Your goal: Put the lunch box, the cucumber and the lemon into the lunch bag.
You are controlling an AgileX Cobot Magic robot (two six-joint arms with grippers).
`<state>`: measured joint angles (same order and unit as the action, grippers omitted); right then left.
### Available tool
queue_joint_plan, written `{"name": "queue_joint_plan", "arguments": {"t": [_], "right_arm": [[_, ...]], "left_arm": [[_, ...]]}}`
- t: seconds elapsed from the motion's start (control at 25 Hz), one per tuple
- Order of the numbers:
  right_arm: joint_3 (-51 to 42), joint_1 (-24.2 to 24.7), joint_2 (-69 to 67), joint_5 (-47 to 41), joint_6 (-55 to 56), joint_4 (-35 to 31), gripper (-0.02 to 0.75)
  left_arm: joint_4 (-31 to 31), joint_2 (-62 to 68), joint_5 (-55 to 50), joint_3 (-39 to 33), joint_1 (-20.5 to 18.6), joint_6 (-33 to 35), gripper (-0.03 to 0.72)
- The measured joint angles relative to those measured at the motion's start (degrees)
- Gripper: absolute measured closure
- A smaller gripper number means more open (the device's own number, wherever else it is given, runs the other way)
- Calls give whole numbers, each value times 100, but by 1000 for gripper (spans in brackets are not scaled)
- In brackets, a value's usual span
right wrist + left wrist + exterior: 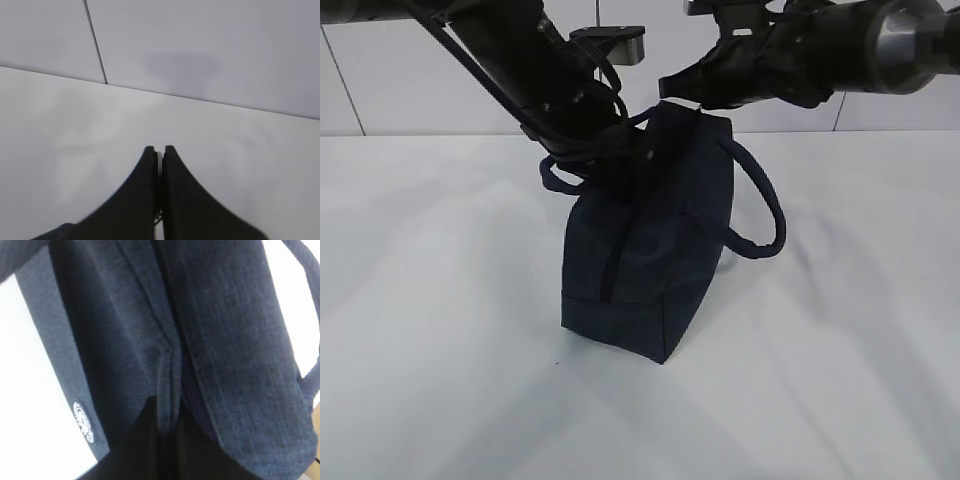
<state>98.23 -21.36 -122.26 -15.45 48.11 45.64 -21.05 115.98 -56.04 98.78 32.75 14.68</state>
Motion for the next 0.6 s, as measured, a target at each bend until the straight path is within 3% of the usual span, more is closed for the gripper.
{"name": "queue_joint_plan", "arguments": {"t": [0.4, 0.6], "right_arm": [[0, 94, -157, 47, 421, -34, 731], [0, 128, -157, 67, 764, -563, 731]], "left_arm": [[209, -111, -211, 0, 0, -59, 685], [351, -116, -300, 0, 0, -59, 685]]}}
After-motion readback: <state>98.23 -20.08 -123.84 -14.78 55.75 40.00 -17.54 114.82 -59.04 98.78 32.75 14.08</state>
